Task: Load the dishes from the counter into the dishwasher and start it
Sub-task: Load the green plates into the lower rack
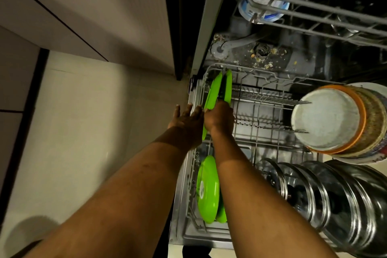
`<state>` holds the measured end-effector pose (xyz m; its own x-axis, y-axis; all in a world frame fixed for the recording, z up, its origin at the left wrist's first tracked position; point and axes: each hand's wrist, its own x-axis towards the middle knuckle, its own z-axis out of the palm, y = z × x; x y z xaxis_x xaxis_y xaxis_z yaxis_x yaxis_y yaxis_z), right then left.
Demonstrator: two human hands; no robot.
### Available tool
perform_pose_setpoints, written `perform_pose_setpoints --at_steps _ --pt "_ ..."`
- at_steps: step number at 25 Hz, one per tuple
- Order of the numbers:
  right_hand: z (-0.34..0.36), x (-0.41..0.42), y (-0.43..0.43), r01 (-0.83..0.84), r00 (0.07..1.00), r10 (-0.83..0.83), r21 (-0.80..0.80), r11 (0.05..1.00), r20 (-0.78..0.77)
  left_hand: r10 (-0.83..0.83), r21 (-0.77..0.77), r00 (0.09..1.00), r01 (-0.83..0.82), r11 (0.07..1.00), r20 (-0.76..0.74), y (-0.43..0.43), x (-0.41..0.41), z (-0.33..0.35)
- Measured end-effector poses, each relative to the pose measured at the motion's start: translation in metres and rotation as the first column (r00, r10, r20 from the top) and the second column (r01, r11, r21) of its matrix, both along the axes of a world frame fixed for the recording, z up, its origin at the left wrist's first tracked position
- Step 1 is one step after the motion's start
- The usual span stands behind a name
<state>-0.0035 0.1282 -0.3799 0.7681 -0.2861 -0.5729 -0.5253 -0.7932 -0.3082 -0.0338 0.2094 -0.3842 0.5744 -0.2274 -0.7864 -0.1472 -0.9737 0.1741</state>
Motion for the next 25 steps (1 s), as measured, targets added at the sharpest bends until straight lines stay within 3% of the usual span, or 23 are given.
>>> perform_pose_setpoints --at_steps 7,13,20,25 --pt "0.019 -0.018 -0.002 0.004 0.998 -0.001 -0.048 0.999 0.061 -0.148 0.117 0.985 0.158 0.981 -0.084 0.002 -0.002 -0.015" --pt "0.037 -0.045 -0.007 -0.046 0.986 0.063 -0.114 0.992 0.154 -0.087 0.094 0.996 0.089 0.992 -0.025 0.001 -0.002 -0.02" --pt "0.061 -0.036 -0.012 -0.046 0.968 0.071 -0.109 0.993 0.239 -0.138 0.088 0.989 0.142 0.986 -0.055 -0.001 0.009 -0.014" --pt "0.055 -0.007 -0.014 -0.022 0.993 0.035 -0.119 0.993 0.11 -0.149 0.108 0.984 0.159 0.981 -0.094 -0.003 0.013 -0.012"
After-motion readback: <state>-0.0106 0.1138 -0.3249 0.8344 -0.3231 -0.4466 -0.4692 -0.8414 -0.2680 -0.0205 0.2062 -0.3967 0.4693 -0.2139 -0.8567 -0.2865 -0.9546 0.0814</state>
